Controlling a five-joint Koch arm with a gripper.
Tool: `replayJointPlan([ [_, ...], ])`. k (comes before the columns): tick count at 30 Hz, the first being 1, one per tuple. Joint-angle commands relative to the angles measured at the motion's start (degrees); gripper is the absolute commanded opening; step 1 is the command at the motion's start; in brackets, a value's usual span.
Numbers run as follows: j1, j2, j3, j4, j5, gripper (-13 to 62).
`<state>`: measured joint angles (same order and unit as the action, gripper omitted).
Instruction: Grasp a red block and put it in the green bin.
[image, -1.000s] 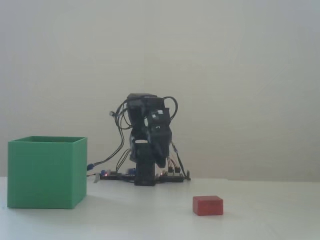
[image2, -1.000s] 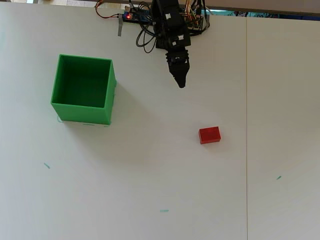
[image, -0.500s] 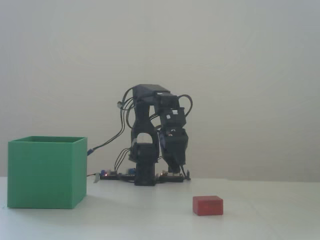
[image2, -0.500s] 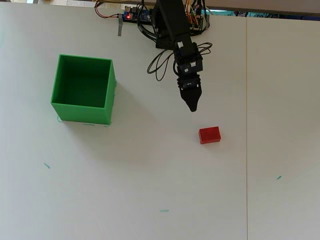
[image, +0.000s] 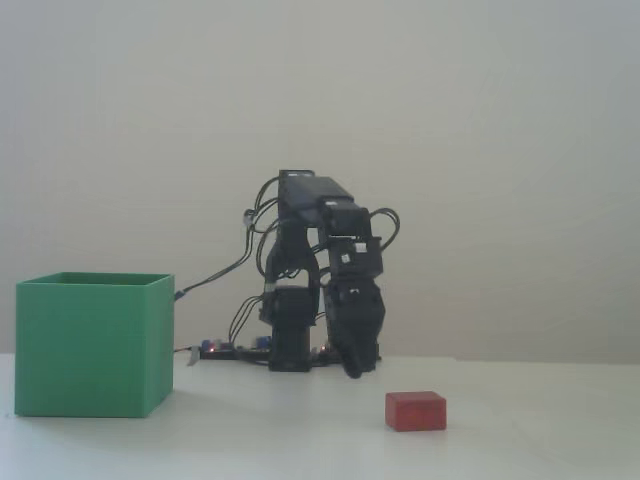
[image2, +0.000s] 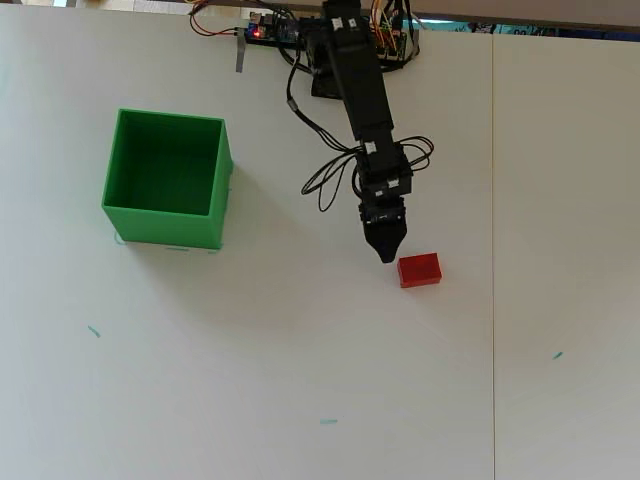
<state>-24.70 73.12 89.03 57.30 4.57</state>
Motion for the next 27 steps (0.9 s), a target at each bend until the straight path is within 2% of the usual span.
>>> replayJointPlan([
  [1, -1.4, -0.2, -5.2, 0.4, -0.2, 33.8],
  [11, -0.5, -5.3, -10.8, 1.9, -1.7, 33.8],
  [27, -3.2, -10.7, -11.0, 1.9, -4.3, 33.7],
])
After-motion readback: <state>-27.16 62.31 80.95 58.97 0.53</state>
